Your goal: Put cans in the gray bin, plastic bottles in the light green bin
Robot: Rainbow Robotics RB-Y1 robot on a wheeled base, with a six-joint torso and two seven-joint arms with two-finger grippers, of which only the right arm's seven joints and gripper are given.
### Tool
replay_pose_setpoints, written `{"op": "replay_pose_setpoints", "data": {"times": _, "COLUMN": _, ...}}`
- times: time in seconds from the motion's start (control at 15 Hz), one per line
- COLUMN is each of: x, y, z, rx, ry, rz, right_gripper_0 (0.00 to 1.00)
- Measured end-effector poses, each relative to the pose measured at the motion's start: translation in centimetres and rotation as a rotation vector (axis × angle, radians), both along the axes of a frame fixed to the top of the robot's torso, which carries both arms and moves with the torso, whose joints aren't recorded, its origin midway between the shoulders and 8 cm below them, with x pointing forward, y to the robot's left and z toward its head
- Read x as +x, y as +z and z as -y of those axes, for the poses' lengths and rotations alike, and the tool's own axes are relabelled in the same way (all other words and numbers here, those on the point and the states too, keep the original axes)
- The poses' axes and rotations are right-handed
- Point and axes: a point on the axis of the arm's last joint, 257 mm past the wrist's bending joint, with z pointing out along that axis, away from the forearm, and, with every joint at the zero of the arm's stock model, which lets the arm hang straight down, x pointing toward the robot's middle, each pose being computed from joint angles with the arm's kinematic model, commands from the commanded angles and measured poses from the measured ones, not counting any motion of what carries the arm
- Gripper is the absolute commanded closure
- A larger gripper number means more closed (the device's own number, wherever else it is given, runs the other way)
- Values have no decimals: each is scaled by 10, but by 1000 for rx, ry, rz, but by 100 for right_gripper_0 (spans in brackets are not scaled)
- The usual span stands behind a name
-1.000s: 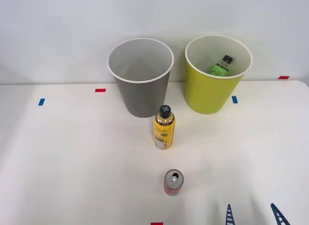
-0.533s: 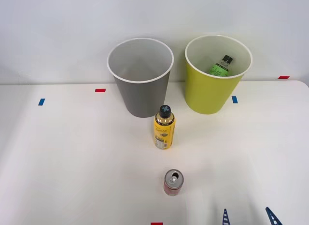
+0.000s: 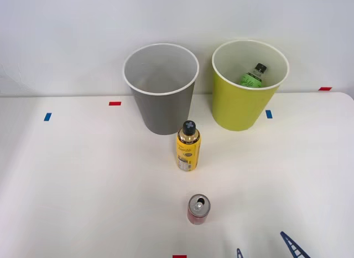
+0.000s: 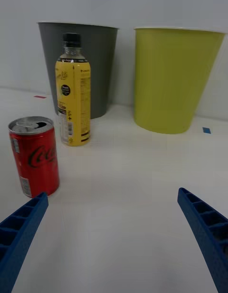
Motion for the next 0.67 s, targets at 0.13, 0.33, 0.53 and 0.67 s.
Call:
{"op": "replay_pose_setpoints", "data": {"times": 0.13, "x": -2, "y": 4, "z": -11, "rx": 46, "ry": 67, "rz": 0, "right_gripper_0": 6}}
{"op": "replay_pose_setpoints", "data": {"times": 0.33, "x": -3, "y": 9, "z": -30, "rx": 105, "ry": 143, "rz": 0, "right_gripper_0": 6}}
{"op": "replay_pose_setpoints", "data": {"times": 0.53, "x": -1, "y": 17, "z": -43, "rx": 129, "ry": 202, "rz": 21, "right_gripper_0": 6}}
{"op": "replay_pose_setpoints", "data": {"times": 0.67, "x": 1, "y": 20, "z": -47, "rx": 138, "ry": 224, "rz": 33, "right_gripper_0": 6}}
